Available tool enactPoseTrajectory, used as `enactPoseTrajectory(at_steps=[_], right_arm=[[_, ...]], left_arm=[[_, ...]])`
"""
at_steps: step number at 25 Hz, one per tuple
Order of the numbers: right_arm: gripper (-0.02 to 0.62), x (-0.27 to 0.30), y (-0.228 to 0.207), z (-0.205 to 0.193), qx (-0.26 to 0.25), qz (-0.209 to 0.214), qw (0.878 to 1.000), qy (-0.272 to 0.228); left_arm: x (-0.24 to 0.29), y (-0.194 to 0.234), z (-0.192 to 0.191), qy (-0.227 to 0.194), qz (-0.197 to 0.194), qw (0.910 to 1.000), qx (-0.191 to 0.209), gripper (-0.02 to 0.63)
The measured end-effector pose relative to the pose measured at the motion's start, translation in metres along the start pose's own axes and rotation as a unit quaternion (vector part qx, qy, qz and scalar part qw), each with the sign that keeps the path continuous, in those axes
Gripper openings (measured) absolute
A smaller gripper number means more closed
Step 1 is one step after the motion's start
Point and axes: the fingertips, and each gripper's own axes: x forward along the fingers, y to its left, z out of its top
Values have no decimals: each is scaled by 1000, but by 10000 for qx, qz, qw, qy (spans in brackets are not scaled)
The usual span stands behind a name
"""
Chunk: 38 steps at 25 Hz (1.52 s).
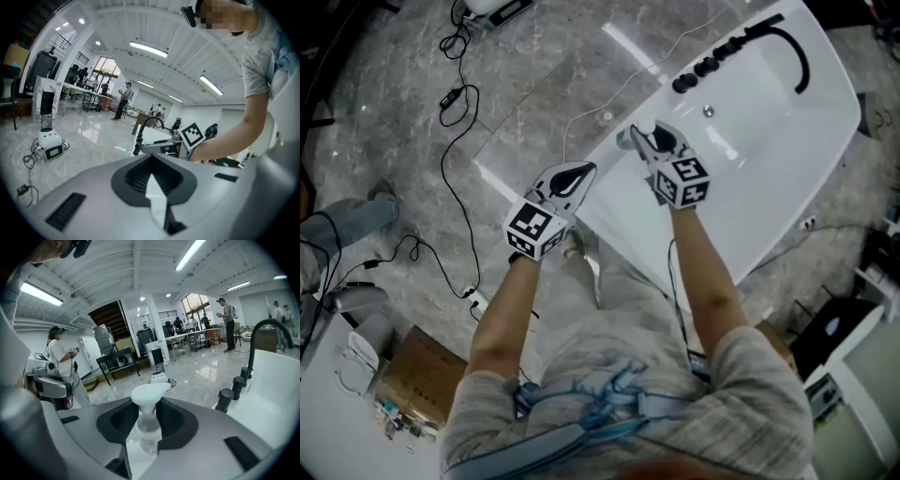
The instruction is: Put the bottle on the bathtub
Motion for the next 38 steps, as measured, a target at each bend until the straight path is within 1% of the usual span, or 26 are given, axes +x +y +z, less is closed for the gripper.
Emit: enactPoseTrajectory(at_steps=[3,8,13,18,24,38], right_arm=[[117,9,-20,-2,-6,-144,9999,-13],[117,21,-49,-3,-114,-345,9993,-26],[117,31,-62,-5,-271,-523,9983,-10],[117,31,-58,-18,-453,-566,9974,19],[117,28,-49,-22,-572,-616,9964,-57],[118,26,-44,-27,-865,-813,9929,-114]], left_arm=[[15,2,-7,80,-81,9999,0,3],[29,6,-16,98,-43,9998,-160,3],[34,9,-22,136,-37,9996,-231,3],[36,8,-27,143,-30,9996,-231,3],[34,10,-27,97,38,9995,-298,3],[34,8,-30,118,11,9995,-304,3]])
